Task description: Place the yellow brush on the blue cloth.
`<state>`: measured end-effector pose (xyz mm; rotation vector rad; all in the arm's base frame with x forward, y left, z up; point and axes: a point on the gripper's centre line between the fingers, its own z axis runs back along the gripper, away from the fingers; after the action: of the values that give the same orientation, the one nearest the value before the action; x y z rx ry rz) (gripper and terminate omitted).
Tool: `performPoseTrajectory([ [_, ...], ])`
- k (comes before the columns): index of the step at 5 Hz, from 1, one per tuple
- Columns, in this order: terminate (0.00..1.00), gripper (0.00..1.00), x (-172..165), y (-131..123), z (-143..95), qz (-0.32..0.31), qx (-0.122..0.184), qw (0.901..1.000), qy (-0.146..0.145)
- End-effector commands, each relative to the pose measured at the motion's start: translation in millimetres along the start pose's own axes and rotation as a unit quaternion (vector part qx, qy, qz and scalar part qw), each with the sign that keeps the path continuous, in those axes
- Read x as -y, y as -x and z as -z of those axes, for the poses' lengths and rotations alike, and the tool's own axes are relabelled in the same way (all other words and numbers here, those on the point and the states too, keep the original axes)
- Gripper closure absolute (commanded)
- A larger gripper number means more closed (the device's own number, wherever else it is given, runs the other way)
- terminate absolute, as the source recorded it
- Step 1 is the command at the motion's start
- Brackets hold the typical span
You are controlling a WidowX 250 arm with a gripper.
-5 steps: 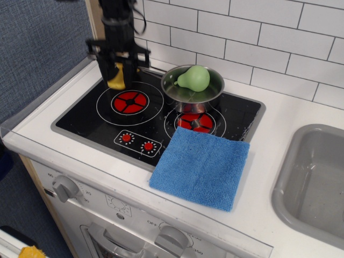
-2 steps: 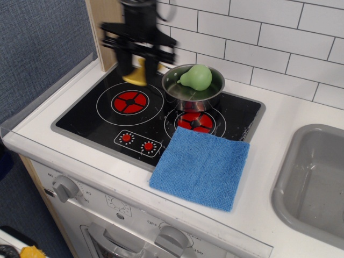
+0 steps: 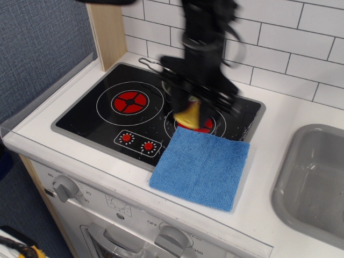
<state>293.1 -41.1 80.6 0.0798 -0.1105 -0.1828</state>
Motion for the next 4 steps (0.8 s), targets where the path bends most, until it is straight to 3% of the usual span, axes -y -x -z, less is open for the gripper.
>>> performPoseTrajectory([
  [1,0.00,1.00,10.4,22.2,-12.8,0.000,0.021,0.9998,-0.003],
  [2,0.00,1.00,13.9,23.0,-10.6,0.000,0.018,0.9998,-0.004],
  [3,0.00,0.00,13.3,23.3,-8.8,-0.005,0.009,0.9999,0.000],
  [4,0.00,0.00,12.5,23.6,-7.7,-0.010,0.004,0.9999,0.003],
])
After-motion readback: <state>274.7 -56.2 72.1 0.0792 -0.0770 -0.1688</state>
